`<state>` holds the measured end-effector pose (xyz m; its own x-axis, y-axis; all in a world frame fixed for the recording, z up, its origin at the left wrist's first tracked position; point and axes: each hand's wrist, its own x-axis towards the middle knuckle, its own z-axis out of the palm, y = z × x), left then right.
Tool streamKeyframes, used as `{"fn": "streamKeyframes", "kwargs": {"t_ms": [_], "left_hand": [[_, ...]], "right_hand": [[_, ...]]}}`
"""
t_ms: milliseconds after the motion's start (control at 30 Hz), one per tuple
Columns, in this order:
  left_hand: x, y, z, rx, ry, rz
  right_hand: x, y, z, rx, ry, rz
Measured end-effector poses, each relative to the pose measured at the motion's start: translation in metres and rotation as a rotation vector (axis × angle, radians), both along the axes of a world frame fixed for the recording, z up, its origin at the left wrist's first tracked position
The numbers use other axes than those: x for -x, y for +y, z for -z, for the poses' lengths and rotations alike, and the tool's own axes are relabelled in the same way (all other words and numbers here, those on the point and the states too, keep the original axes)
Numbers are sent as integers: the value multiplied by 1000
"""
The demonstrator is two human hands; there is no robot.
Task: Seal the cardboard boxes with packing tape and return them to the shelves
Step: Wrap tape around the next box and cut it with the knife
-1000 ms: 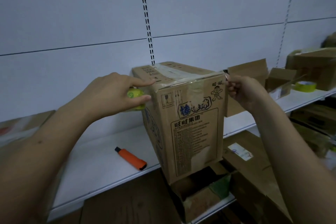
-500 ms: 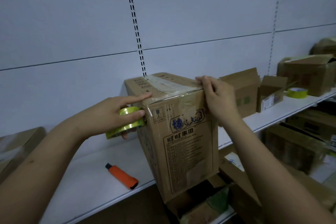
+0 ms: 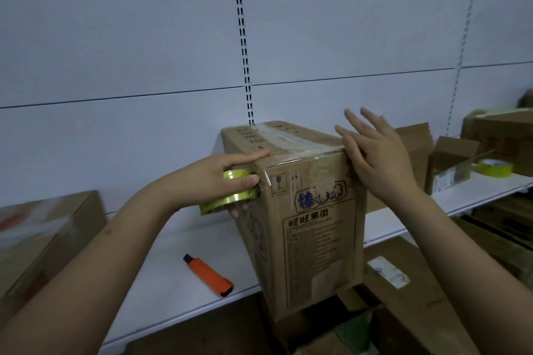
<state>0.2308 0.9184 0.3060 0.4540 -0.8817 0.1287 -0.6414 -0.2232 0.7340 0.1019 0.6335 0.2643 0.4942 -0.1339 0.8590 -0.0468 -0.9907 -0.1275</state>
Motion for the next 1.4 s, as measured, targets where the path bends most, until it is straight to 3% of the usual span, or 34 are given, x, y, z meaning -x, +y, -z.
{"fn": "streamKeyframes", "kwargs": {"t_ms": [100, 200, 367, 567, 700, 767, 867, 1000, 1167, 1400], "left_hand": [[1, -3, 6, 30, -157, -55], [1, -4, 18, 172, -392, -227], [-9, 17, 49, 372, -329, -279], [-10, 19, 44, 366, -327, -225], [-14, 19, 41, 372, -253, -200], [-14, 18, 39, 372, -265, -203], [-15, 16, 43, 375, -316, -209], [-12, 18, 44, 373, -386, -238], [-9, 17, 48, 393, -349, -226], [-11, 17, 39, 374, -287, -164]], "right_hand": [[-11, 51, 7, 220, 12, -120], [-27, 81, 27, 259, -117, -134], [-28, 95, 22, 150, -99, -73], [-42, 137, 33, 133, -300, 27], [-27, 184, 98, 194, -423, -163], [-34, 205, 141, 249, -165, -271], [-69, 230, 189, 6, 523, -263], [-109, 236, 205, -211, 866, -173], [-120, 238, 192, -208, 948, -24], [-21, 225, 191, -170, 684, -11]]}}
